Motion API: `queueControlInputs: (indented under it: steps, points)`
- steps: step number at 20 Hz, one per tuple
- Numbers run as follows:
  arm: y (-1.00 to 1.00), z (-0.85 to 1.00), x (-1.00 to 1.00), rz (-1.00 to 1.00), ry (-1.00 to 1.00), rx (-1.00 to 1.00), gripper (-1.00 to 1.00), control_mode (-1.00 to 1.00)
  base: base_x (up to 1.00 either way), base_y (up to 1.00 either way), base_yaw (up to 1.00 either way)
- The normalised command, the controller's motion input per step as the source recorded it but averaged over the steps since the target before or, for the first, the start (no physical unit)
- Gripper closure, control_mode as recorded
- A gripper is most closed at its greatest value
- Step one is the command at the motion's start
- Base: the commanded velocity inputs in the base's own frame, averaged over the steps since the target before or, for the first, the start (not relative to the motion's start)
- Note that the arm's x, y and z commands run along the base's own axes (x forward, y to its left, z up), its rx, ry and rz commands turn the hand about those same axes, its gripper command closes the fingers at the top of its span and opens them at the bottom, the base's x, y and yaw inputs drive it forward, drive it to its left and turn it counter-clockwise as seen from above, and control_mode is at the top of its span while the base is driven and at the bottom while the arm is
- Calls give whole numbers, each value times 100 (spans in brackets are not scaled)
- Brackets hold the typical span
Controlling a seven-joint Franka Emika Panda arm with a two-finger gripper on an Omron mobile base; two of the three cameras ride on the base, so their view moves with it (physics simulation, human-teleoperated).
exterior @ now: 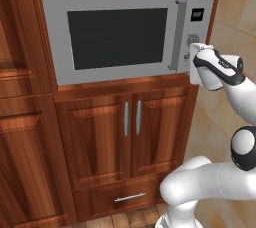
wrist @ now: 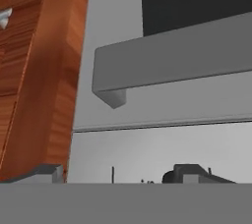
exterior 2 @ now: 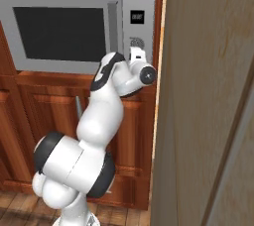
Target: Place the microwavable item in the microwave. Then, close the microwave door and press the start button.
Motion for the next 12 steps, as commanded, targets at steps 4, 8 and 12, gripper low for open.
queueControlInputs:
  steps: [4,8,12]
  points:
    - [-6,-19,14,-5,1,0,-100,-100,0,0,0]
    - [-4,-23,10,-6,2,0,-100,-100,0,0,0]
    - [0,-23,11,-6,2,0,-100,-100,0,0,0]
